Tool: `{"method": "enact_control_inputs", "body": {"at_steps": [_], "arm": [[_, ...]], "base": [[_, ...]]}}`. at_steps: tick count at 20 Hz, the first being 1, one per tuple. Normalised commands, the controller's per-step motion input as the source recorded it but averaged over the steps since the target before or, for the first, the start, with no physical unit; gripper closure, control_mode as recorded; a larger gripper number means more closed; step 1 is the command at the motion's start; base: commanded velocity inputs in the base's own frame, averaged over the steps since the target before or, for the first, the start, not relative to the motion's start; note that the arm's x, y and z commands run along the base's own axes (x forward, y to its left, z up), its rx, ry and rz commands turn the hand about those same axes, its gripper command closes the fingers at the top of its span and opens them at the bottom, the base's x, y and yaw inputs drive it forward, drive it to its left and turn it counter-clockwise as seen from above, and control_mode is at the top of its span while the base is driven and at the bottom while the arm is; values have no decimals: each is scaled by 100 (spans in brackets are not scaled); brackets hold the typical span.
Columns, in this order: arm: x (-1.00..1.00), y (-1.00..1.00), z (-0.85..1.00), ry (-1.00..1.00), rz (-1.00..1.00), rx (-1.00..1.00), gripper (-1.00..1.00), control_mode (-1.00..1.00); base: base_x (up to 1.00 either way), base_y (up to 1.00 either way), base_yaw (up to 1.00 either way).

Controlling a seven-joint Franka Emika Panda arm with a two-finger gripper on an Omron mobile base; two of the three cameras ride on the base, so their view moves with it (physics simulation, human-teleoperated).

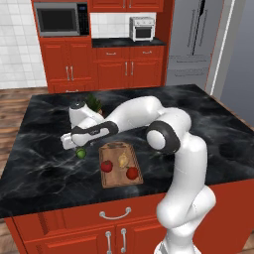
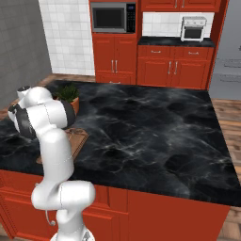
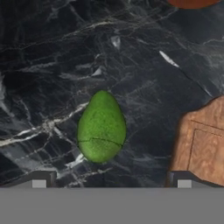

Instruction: Place the avocado, onion, tomato, and bell pepper on the cutting board.

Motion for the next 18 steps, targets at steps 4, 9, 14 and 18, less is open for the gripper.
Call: {"method": "enact_control_inputs", "body": {"at_steps": [4,9,14,18], "arm": [[12,0,0,0,0,1,-100,-100],[18,0,0,0,0,0,-100,-100],[19,2,-1,0,0,0,-100,-100],[9,9,-5,0,0,0,-100,-100]], "base": [[0,0,0],[0,0,0],[0,0,0],[0,0,0]]}}
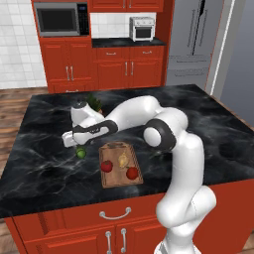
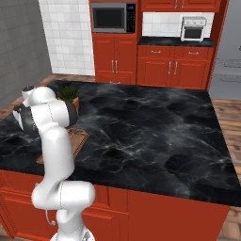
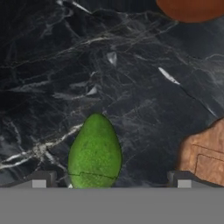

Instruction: Place the avocado, onion, tomato, and bell pepper on the cutting board.

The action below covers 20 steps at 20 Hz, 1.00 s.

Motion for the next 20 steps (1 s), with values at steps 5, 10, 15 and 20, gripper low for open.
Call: {"method": "enact_control_inputs", "body": {"at_steps": [5,10,15,20], "arm": [[0,9,-12,0,0,0,-100,-100],[0,1,-15,0,0,0,-100,-100],[0,0,-15,0,0,0,-100,-100],[0,0,-19,0,0,0,-100,-100]], "base": [[0,0,0],[0,0,0],[0,0,0],[0,0,0]]}}
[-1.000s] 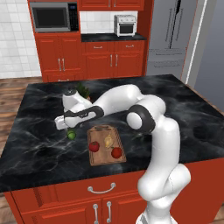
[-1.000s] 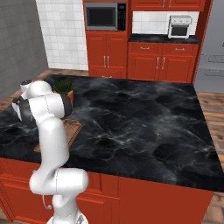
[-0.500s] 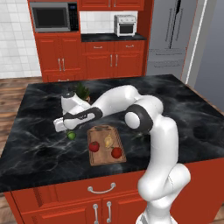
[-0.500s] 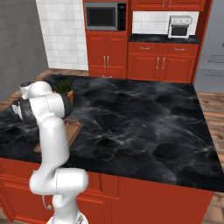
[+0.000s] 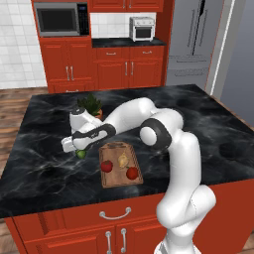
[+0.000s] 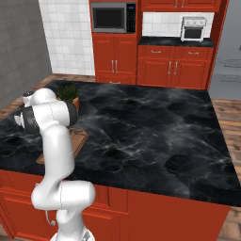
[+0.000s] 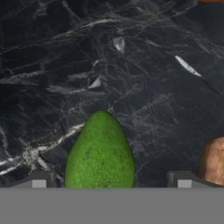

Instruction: Place the avocado, onion, tomato, and bell pepper on the cutting board.

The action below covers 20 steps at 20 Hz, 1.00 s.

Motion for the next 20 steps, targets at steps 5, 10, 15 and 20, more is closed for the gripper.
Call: {"method": "enact_control_inputs", "body": {"at_steps": [5,10,15,20], "arm": [[0,0,-20,0,0,0,-100,-100],[0,5,-21,0,0,0,-100,-100],[0,18,-19,0,0,0,100,-100],[-10,2,-1,0,0,0,100,-100]], "base": [[0,0,0],[0,0,0],[0,0,0],[0,0,0]]}}
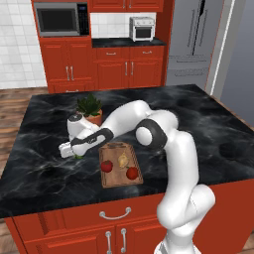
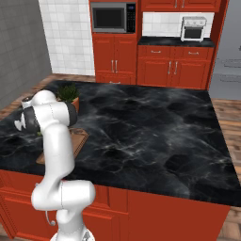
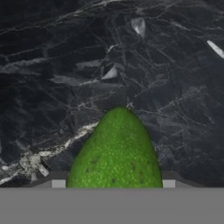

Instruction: Place the avocado, onion, tomato, and bell pepper on the cutting board.

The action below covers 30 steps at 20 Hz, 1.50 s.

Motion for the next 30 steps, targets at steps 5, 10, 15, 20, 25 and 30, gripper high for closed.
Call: {"method": "enact_control_inputs", "body": {"at_steps": [5,10,15,20,25,30], "arm": [[-29,0,27,-6,0,0,100,-100],[-65,-4,65,-17,0,0,100,-100],[-98,-34,65,-15,0,1,100,-100],[-97,-63,67,-6,-1,9,100,-100],[-89,-70,74,-1,-3,15,100,-100],[-63,-52,52,0,0,11,100,-100]], "base": [[0,0,0],[0,0,0],[0,0,0],[0,0,0],[0,0,0],[0,0,0]]}}
